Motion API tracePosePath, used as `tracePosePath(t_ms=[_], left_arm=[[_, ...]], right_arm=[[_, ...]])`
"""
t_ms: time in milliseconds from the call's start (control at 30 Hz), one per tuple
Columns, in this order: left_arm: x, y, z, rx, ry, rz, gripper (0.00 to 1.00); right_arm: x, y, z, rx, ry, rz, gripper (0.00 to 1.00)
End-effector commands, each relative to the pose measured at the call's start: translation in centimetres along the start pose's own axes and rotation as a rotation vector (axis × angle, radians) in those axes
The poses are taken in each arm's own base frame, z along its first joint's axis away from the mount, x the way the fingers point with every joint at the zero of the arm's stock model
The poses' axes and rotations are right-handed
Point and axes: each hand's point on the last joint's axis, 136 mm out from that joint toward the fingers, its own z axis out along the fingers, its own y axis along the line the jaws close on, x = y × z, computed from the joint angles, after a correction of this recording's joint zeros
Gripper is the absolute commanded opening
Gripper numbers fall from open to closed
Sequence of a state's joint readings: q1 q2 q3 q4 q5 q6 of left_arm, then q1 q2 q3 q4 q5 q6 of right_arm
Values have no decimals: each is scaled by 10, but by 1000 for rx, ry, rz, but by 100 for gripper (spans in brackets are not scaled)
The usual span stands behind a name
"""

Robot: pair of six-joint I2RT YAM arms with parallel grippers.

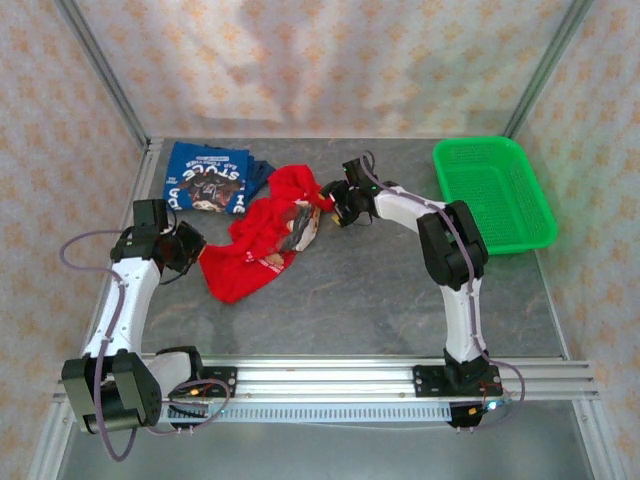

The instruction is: Fold and stack the t-shirts

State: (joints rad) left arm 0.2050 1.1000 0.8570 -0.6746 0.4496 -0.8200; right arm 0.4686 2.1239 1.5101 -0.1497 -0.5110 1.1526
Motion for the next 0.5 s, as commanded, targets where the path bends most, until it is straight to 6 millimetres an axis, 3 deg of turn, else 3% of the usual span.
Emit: tracePosePath(t_ms=[0,467], left_arm=[[-3,-8,-6,27,-3,11,0],[-5,-7,-5,16,-10,20,0]], right_arm=[[-2,21,7,-108,5,114,65],[6,19,12,-131,52,212,52]])
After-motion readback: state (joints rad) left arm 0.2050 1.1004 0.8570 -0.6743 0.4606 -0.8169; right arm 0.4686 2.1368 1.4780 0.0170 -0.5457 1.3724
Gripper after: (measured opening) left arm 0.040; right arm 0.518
